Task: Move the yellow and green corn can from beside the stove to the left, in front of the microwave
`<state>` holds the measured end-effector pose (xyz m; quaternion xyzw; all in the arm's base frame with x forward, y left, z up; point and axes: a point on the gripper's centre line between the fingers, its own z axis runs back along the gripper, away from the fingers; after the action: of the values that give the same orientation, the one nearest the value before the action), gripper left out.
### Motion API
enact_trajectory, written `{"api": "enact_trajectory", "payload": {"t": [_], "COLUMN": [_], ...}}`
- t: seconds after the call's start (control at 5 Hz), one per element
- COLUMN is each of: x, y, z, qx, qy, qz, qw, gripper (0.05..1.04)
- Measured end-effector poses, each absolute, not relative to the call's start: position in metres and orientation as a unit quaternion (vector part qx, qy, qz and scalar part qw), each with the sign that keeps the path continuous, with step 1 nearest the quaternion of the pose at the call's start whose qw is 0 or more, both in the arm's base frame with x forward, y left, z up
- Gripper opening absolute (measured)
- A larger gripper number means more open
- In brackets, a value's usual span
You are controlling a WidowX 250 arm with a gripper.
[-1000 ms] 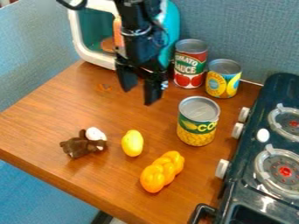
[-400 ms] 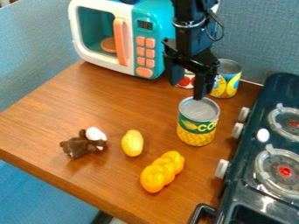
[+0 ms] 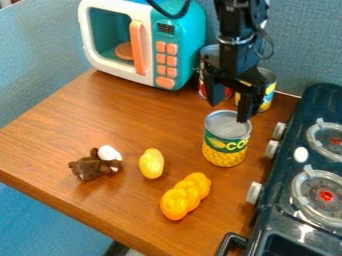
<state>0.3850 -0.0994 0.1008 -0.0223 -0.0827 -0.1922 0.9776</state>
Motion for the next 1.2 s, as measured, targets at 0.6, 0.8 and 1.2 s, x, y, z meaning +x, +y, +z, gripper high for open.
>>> {"api": "enact_trajectory", "payload": {"t": [0.6, 0.8, 1.2], "x": [0.381, 0.382, 0.386], "y": [-0.105, -0.106, -0.107], "z": [0.078, 0.077, 0.074], "qx": [-0.007, -0.007, -0.005], "qy": [-0.052, -0.053, -0.055], "qz": [-0.171, -0.168, -0.159], "qw": [0.984, 0.984, 0.986], "gripper": [1.001, 1.001, 1.001]}}
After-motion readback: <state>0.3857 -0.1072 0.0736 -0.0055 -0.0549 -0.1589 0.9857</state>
